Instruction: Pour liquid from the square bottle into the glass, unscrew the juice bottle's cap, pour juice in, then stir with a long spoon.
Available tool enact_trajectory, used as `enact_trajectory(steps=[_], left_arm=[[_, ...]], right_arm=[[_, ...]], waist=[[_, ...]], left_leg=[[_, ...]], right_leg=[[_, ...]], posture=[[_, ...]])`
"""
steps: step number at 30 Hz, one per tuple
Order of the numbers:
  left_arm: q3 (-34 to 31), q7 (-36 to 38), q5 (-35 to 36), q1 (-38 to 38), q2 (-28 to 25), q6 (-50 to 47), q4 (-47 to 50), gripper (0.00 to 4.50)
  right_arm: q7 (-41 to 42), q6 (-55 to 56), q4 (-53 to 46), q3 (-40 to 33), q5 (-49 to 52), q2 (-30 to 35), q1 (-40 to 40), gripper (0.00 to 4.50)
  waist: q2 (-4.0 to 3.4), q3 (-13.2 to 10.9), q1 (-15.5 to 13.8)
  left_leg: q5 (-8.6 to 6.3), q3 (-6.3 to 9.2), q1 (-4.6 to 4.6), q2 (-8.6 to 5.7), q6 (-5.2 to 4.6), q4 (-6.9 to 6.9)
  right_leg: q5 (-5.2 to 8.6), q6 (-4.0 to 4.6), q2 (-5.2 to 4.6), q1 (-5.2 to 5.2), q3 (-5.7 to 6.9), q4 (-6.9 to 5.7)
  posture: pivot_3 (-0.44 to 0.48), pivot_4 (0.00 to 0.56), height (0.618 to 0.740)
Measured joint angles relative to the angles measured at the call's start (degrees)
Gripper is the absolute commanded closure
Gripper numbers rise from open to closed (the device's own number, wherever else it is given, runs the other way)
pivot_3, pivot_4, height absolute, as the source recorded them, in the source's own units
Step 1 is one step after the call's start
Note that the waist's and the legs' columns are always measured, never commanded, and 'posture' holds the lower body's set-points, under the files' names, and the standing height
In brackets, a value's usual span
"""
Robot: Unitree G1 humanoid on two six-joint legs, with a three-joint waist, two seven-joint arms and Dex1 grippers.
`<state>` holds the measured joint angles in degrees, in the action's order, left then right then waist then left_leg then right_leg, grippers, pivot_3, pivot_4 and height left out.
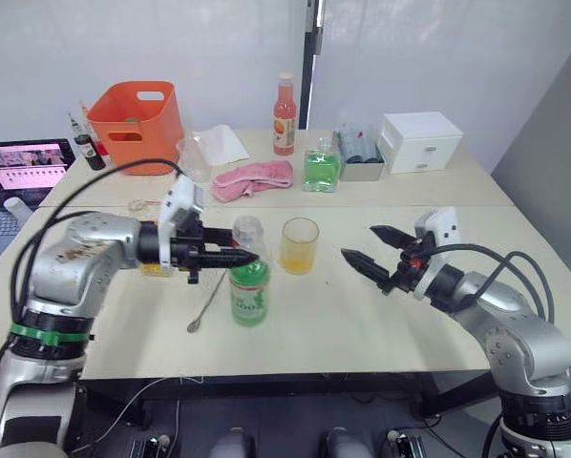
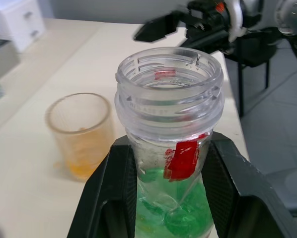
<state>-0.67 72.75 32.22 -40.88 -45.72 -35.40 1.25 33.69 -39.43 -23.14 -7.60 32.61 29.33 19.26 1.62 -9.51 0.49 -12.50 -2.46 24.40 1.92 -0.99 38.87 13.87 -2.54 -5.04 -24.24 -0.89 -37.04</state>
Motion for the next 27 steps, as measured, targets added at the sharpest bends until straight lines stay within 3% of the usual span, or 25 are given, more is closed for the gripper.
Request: enact_trajectory(steps=[8, 12, 18, 21, 27], left_arm=[[-0.22, -2.16, -5.99, -9.42, 2.81, 9.69, -10.4, 3.06], [2.47, -3.89, -12.2, -12.68, 7.55, 19.03, -17.9, 3.06], [5.08, -10.41, -22.55, -20.44, 15.65, 40.58, -38.23, 3.06], [6.51, -13.32, -27.74, -24.05, 18.03, 53.3, -49.15, 3.06], [8.89, -19.33, -35.36, -27.35, 21.57, 69.34, -64.61, 3.06]], right_arm=[[-1.58, -1.51, -0.04, 2.07, 0.18, -0.34, -0.04, 0.03], [-3.33, -3.2, -1.54, 2.65, 0.25, -0.92, 0.0, 0.03], [-6.45, -4.76, -5.23, 3.46, 0.33, -2.95, 0.36, 0.03], [-7.76, -4.74, -6.69, 3.89, 0.3, -3.64, 0.49, 0.03], [-10.3, -3.28, -7.1, 4.61, -0.53, -6.44, 0.11, 0.03]], waist=[[0.08, -0.04, -0.88], [0.08, -0.04, -1.03], [0.17, -0.09, -1.15], [0.17, -0.1, -1.13], [0.19, -0.11, -1.01]], left_leg=[[0.0, -0.02, 0.1, -0.07, 0.0, 0.07], [0.0, 0.0, 0.2, -0.09, 0.0, 0.1], [0.0, 0.03, 0.32, -0.1, -0.01, 0.13], [0.0, 0.02, 0.34, -0.12, -0.02, 0.12], [-0.01, 0.02, 0.39, -0.11, -0.02, 0.12]], right_leg=[[-0.01, -0.03, -0.06, -0.02, 0.03, 0.02], [-0.02, -0.03, -0.05, -0.07, 0.05, 0.01], [-0.04, -0.05, -0.06, -0.13, 0.11, 0.04], [-0.04, -0.06, -0.08, -0.14, 0.11, 0.07], [-0.05, -0.07, -0.08, -0.19, 0.13, 0.06]], posture=[[0.0, 0.15, 0.715], [0.0, 0.15, 0.715], [0.0, 0.15, 0.715], [0.0, 0.15, 0.715], [0.0, 0.15, 0.715]])
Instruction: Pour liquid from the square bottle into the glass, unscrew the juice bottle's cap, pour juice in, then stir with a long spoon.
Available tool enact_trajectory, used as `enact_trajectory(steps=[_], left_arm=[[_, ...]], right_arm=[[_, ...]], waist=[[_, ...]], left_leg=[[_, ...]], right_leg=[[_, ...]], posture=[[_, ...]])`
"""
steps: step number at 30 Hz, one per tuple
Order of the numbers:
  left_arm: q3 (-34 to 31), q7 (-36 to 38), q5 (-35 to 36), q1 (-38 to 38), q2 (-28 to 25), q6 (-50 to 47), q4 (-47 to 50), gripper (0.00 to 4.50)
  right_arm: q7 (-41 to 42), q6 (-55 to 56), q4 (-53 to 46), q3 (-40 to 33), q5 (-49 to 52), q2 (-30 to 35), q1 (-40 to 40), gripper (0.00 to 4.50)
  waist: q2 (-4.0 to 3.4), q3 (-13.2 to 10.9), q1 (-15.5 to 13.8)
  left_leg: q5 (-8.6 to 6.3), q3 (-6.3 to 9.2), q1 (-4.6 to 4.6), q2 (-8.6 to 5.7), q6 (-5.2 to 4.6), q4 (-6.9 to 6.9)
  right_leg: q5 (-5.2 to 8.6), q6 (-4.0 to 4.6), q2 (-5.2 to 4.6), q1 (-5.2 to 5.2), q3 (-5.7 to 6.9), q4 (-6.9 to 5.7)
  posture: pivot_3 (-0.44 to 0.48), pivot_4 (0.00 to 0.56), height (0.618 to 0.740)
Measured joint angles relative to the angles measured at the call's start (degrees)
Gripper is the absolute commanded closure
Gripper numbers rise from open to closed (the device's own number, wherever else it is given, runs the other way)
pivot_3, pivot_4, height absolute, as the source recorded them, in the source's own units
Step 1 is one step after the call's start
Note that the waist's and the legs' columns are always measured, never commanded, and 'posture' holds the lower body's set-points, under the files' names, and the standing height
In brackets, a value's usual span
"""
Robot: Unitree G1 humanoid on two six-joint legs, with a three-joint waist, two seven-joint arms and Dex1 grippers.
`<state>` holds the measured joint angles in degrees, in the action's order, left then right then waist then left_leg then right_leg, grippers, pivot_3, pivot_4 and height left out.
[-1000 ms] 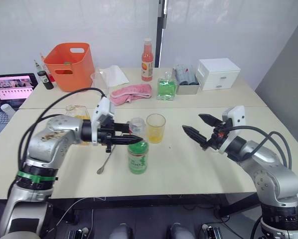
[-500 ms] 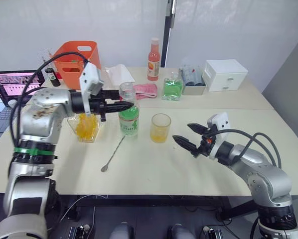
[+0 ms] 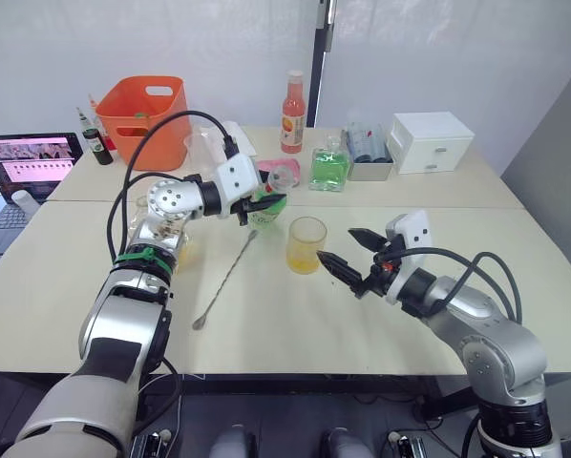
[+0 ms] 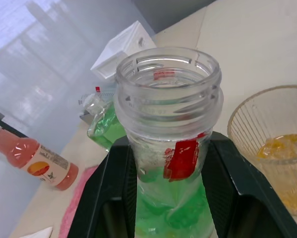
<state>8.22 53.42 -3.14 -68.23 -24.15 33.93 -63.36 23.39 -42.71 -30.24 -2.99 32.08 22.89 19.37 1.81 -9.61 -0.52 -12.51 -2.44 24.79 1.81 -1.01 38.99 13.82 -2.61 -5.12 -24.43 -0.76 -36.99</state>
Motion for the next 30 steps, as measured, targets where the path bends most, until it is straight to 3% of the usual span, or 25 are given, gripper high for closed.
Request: enact_trajectory(steps=[10, 18, 30], left_arm=[[5.95, -18.72, -14.89, -2.33, 1.33, 13.65, -9.45, 3.06], [12.76, -36.87, -26.8, -2.76, 1.42, 16.67, -11.21, 3.06], [21.78, -52.69, -39.49, -6.03, 1.24, 19.61, -11.94, 3.06]], right_arm=[[-2.75, 2.58, 0.11, 0.34, -2.59, -2.79, -1.48, 0.03], [-5.04, 1.71, -1.5, 0.41, -2.34, -4.1, -1.72, 0.03], [-6.72, 0.83, -3.06, 0.7, -1.55, -4.35, -2.4, 0.03]], waist=[[0.0, 0.0, -0.08], [0.0, 0.0, -0.12], [0.01, 0.0, -0.13]], left_leg=[[0.0, 0.01, 0.09, -0.04, 0.0, 0.02], [0.0, 0.02, 0.14, -0.04, 0.0, 0.02], [0.0, 0.01, 0.16, -0.06, 0.0, 0.03]], right_leg=[[-0.03, -0.06, -0.04, -0.05, 0.03, -0.03], [-0.04, -0.06, -0.04, -0.08, 0.06, -0.08], [-0.04, -0.07, -0.05, -0.1, 0.08, -0.08]], posture=[[0.0, 0.15, 0.715], [0.0, 0.15, 0.715], [0.0, 0.15, 0.715]])
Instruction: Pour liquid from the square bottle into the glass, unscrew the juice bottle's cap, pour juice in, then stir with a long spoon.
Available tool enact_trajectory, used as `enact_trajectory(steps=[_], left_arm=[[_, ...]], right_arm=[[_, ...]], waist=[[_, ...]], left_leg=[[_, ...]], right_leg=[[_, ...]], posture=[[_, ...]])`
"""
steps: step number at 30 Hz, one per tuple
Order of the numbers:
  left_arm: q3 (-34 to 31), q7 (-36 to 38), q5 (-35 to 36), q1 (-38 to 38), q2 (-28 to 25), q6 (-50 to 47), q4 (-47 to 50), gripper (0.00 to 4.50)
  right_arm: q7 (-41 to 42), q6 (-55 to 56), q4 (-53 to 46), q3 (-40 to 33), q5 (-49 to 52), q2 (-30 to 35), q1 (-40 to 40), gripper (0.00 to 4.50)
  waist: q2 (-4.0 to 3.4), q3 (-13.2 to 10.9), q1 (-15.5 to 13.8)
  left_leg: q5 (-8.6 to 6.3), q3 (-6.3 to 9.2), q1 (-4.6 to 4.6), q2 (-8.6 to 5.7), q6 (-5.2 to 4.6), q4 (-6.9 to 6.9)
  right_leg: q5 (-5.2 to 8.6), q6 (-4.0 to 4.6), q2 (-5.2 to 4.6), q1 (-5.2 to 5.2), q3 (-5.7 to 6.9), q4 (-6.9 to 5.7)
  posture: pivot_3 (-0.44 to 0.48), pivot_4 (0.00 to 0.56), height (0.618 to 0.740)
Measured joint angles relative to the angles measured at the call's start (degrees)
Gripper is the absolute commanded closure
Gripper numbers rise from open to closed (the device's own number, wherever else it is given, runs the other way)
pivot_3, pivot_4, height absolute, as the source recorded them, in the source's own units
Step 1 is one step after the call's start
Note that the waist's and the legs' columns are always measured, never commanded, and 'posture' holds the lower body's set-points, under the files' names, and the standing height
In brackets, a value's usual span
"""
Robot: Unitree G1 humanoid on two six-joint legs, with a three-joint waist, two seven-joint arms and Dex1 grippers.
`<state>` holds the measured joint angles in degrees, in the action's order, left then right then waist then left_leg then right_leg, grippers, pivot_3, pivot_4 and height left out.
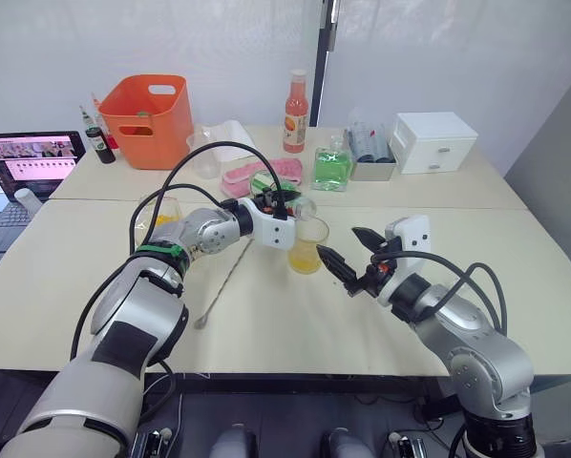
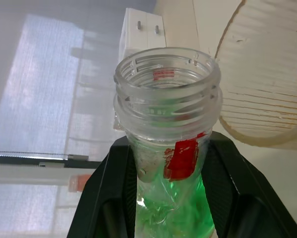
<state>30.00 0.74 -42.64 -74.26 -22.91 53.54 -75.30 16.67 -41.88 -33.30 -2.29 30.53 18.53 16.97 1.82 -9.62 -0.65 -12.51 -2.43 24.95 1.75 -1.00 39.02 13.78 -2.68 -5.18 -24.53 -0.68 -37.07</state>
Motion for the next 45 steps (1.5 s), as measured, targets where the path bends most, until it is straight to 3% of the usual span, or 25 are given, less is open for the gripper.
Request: enact_trajectory(steps=[9, 24, 40, 45], left_arm=[[5.25, -10.26, -7.05, -1.71, -0.56, -1.04, -0.07, 3.06], [7.87, -16.29, -10.18, -2.82, -1.93, -1.52, -0.71, 3.06], [8.44, -16.32, -10.29, -2.83, -1.85, -2.6, -0.92, 3.06], [4.08, -8.38, -4.5, -2.65, -0.81, -2.02, -2.12, 3.06]], right_arm=[[-0.12, 0.01, 0.11, 0.21, 0.03, -0.01, 0.15, 0.03], [0.07, 0.02, 0.36, 1.22, 0.03, -0.09, 0.15, 0.03], [-0.37, 0.0, 0.36, 0.98, 0.08, -0.08, 0.17, 0.03], [-0.45, -0.01, 0.35, 0.97, 0.14, -0.08, 0.17, 0.03]], waist=[[0.0, 0.0, 0.01], [0.0, 0.0, -0.02], [0.0, 0.0, -0.01], [0.0, 0.0, 0.01]], left_leg=[[0.0, -0.01, 0.01, 0.0, 0.0, 0.0], [0.0, 0.0, 0.06, -0.01, 0.0, 0.07], [0.0, 0.0, 0.07, -0.02, 0.0, 0.08], [0.0, -0.01, 0.08, -0.01, 0.0, 0.09]], right_leg=[[0.0, 0.0, 0.0, -0.01, 0.0, -0.01], [-0.01, -0.01, -0.02, -0.02, 0.03, -0.03], [-0.01, -0.01, -0.02, -0.04, 0.03, -0.05], [-0.01, -0.01, -0.02, -0.04, 0.03, -0.05]], posture=[[0.0, 0.15, 0.715], [0.0, 0.15, 0.715], [0.0, 0.15, 0.715], [0.0, 0.15, 0.715]])
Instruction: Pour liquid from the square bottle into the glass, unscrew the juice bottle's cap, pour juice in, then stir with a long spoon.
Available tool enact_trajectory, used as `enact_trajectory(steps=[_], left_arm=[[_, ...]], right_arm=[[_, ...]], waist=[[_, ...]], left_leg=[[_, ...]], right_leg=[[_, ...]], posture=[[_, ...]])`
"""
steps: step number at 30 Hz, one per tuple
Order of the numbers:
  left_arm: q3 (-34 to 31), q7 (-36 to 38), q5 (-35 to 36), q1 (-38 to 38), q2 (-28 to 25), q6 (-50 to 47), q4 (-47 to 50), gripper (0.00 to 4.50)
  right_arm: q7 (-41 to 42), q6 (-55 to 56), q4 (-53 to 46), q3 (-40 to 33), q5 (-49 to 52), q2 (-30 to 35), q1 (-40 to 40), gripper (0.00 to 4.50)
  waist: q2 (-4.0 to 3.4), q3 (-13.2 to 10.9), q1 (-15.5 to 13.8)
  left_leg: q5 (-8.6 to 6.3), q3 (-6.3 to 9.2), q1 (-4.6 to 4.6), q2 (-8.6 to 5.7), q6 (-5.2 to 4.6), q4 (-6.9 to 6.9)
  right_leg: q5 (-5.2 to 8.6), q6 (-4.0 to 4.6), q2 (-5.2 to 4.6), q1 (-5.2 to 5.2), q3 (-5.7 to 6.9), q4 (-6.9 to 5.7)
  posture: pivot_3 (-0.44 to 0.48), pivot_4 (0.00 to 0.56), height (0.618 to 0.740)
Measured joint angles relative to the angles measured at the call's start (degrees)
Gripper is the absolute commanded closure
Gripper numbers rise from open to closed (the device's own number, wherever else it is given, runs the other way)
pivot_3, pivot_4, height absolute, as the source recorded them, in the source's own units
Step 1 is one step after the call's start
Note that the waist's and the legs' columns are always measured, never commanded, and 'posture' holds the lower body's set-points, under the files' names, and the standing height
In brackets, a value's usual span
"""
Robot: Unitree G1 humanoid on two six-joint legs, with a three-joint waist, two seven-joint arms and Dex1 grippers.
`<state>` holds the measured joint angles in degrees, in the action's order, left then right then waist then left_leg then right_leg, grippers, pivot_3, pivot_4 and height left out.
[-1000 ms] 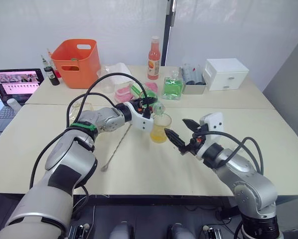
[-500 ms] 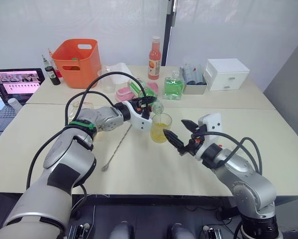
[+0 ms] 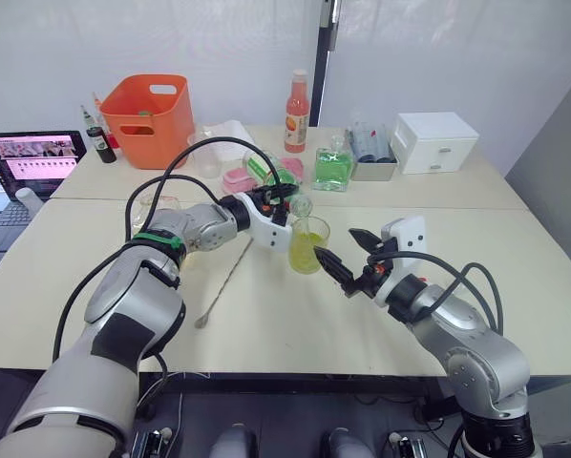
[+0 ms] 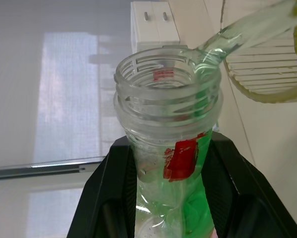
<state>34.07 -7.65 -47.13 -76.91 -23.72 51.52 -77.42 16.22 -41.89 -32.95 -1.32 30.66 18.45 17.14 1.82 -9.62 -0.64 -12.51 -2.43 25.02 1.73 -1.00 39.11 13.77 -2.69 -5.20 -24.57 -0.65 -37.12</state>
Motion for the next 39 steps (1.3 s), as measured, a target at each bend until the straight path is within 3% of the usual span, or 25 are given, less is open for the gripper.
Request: enact_trajectory(steps=[7, 13, 19, 23, 27, 31, 36, 39], left_arm=[[-9.17, 18.24, 12.41, 2.48, 1.36, 0.82, -0.03, 3.06], [-21.61, 37.59, 27.88, 3.19, 1.87, -3.93, 0.37, 3.06], [-33.51, 57.97, 44.52, 2.7, 0.29, -18.16, 7.05, 3.06], [-38.87, 70.76, 56.86, 5.49, -5.91, -42.44, 24.0, 3.06], [-41.79, 76.97, 68.06, 14.24, -16.06, -68.11, 48.16, 3.06], [-48.13, 77.63, 80.26, 24.69, -25.88, -90.6, 65.73, 3.06], [-60.68, 74.2, 89.09, 36.5, -33.48, -103.3, 77.54, 3.06], [-67.1, 71.68, 90.37, 44.46, -34.82, -106.72, 80.53, 3.06]], right_arm=[[0.05, 0.0, 0.14, -0.03, 0.03, 0.0, 0.0, 0.03], [0.72, -0.01, 1.49, -0.15, 0.02, 0.22, 0.29, 0.03], [2.21, -0.01, 2.9, -0.16, 0.02, 0.88, 1.95, 0.03], [4.28, -0.23, 5.34, -0.17, 0.04, 2.54, 3.67, 0.03], [7.54, -0.47, 8.35, -0.77, 0.07, 5.42, 5.75, 0.03], [13.04, -0.43, 11.81, -0.62, 0.21, 8.69, 7.75, 0.03], [20.36, -0.3, 14.84, 0.48, 1.51, 11.57, 9.49, 0.03], [23.71, -0.26, 16.24, 0.3, 2.08, 13.51, 9.98, 0.03]], waist=[[0.0, 0.0, 0.1], [0.0, 0.0, 0.2], [0.0, 0.0, 0.49], [-0.01, 0.0, 1.75], [-0.04, 0.01, 3.16], [-0.03, 0.0, 3.2], [-0.02, -0.01, 2.49], [-0.01, -0.01, 1.79]], left_leg=[[0.0, 0.01, 0.0, 0.01, 0.0, 0.02], [0.0, 0.03, 0.01, 0.01, 0.0, 0.06], [0.0, 0.1, 0.01, 0.01, 0.0, 0.07], [0.0, 0.21, 0.05, 0.07, 0.0, 0.05], [0.0, 0.5, 0.02, 0.11, 0.0, 0.0], [0.01, 0.72, -0.03, 0.13, 0.01, 0.0], [0.02, 0.68, -0.28, 0.1, 0.03, 0.03], [0.03, 0.65, -0.45, 0.12, 0.05, 0.01]], right_leg=[[0.0, 0.0, 0.01, 0.0, 0.0, -0.01], [0.0, 0.01, 0.01, 0.0, 0.01, -0.01], [-0.01, 0.01, 0.02, 0.02, 0.01, -0.07], [-0.01, 0.01, 0.06, 0.02, 0.02, -0.19], [0.0, 0.02, 0.11, 0.01, -0.02, -0.32], [0.01, 0.02, 0.12, -0.04, -0.07, -0.42], [0.02, 0.02, 0.08, 0.19, -0.11, -0.41], [0.06, 0.07, 0.09, 0.32, -0.09, -0.1]], posture=[[0.0, 0.15, 0.715], [0.0, 0.15, 0.715], [0.0, 0.15, 0.715], [0.0, 0.15, 0.715], [0.0, 0.15, 0.715], [0.0, 0.15, 0.715], [0.0, 0.15, 0.715], [0.0, 0.15, 0.715]])
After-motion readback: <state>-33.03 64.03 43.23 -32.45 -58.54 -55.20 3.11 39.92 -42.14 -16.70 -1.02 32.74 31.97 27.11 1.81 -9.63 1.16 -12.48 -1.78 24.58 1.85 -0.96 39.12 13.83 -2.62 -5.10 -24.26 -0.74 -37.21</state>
